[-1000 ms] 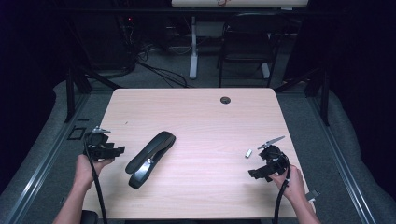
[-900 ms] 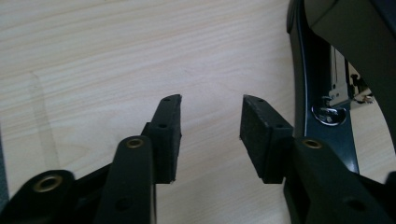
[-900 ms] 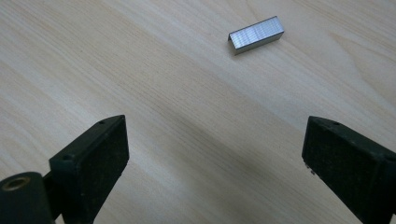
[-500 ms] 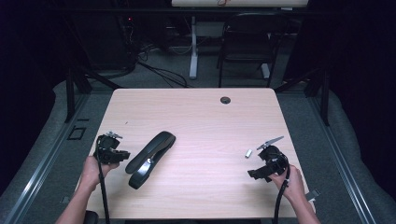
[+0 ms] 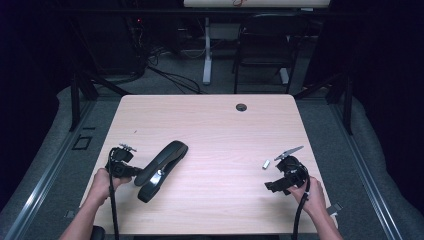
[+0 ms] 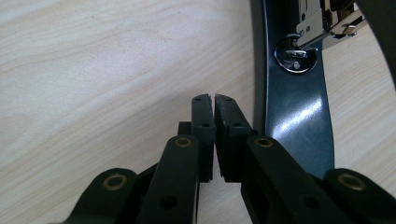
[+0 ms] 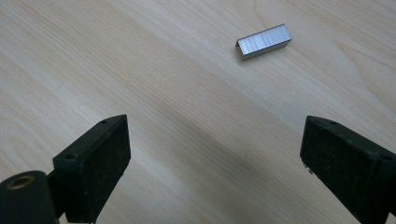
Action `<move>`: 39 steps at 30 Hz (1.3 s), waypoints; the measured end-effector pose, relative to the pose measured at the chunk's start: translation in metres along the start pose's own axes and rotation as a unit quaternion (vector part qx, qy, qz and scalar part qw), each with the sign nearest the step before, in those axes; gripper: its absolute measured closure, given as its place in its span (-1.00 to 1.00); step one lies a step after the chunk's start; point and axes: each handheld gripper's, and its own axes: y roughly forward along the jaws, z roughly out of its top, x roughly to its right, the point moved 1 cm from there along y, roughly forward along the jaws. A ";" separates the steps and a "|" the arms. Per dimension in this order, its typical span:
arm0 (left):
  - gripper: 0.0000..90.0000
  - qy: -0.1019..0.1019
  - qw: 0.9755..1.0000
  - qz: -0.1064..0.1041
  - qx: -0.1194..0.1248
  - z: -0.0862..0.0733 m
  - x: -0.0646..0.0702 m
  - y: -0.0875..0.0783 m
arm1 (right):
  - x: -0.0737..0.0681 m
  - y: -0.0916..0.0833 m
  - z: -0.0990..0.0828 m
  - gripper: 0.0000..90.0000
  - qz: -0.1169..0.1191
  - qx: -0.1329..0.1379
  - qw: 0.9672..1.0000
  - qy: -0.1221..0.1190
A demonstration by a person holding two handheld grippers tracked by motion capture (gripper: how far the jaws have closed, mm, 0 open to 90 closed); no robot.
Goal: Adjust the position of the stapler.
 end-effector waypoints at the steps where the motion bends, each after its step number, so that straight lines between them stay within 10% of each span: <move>1: 0.93 0.001 1.000 -0.001 -0.002 0.000 0.000 0.001 | 0.000 -0.001 0.000 -0.82 -0.002 -0.004 1.000 -0.003; 21: 1.00 0.020 0.998 -0.048 -0.028 0.000 0.008 0.011 | -0.002 0.001 0.001 -0.82 0.000 -0.007 1.000 -0.007; 39: 1.00 0.027 0.998 -0.043 -0.030 0.000 0.015 0.013 | -0.002 0.004 0.001 -0.82 0.003 -0.014 1.000 -0.009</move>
